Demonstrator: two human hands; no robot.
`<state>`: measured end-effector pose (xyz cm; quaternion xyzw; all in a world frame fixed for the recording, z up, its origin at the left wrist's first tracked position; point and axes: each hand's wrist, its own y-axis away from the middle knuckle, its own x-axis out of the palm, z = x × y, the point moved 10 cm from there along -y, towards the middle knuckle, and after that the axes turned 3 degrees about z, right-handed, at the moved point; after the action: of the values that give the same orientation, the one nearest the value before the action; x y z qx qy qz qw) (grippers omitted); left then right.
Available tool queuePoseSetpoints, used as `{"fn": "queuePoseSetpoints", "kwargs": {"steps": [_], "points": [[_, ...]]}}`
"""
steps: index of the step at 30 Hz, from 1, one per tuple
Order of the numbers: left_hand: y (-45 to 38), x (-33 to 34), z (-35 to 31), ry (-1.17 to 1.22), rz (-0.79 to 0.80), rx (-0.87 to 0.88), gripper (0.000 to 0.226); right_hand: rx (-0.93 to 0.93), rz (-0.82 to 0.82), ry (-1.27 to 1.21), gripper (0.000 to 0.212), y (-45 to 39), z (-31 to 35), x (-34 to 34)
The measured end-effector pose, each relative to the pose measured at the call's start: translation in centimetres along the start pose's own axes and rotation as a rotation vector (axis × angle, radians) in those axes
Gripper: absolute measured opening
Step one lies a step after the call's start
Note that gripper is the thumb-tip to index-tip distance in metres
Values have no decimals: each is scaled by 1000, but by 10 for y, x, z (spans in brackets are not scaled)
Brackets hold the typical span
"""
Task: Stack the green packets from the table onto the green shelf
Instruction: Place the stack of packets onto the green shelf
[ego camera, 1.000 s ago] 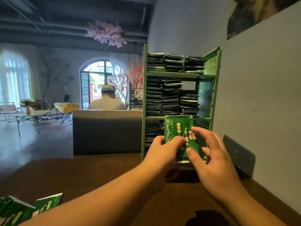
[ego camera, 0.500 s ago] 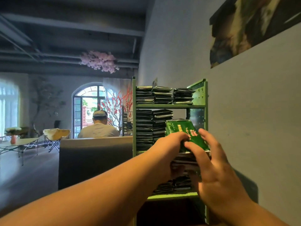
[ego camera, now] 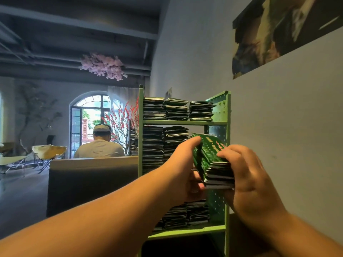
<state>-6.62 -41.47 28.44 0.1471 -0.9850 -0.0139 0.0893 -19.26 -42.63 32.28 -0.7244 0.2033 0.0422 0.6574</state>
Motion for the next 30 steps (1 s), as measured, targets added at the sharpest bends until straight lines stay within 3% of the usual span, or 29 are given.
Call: {"fn": "queuePoseSetpoints", "kwargs": {"steps": [3, 7, 8, 10, 11, 13, 15, 17, 22, 27, 30], "points": [[-7, -2, 11, 68, 1, 55, 54, 148, -16, -154, 94, 11, -15, 1], [-11, 21, 34, 336, 72, 81, 53, 302, 41, -295, 103, 27, -18, 18], [-11, 26, 37, 407, 89, 82, 51, 307, 82, -319, 98, 31, -16, 21], [-16, 28, 41, 451, 112, 84, 46, 358, 138, -469, 64, 33, -15, 23], [-18, 26, 42, 431, 110, 86, 47, 444, 125, -620, 47, 34, -20, 23], [-21, 20, 45, 363, 78, 94, 47, 717, 20, -887, 34, 42, -46, 27], [-21, 14, 47, 316, 23, 109, 44, 958, -15, -927, 17, 47, -62, 30], [-20, 9, 44, 296, -14, 134, 39, 1097, 14, -966, 18, 50, -68, 35], [-17, -7, 34, 255, -20, 214, 28, 1323, 168, -1188, 44, 57, -53, 50], [-11, -17, 31, 265, 4, 244, 27, 1469, 234, -1276, 40, 68, -40, 64], [-11, -20, 35, 266, 12, 233, 39, 1487, 197, -1316, 34, 67, -37, 65]]}}
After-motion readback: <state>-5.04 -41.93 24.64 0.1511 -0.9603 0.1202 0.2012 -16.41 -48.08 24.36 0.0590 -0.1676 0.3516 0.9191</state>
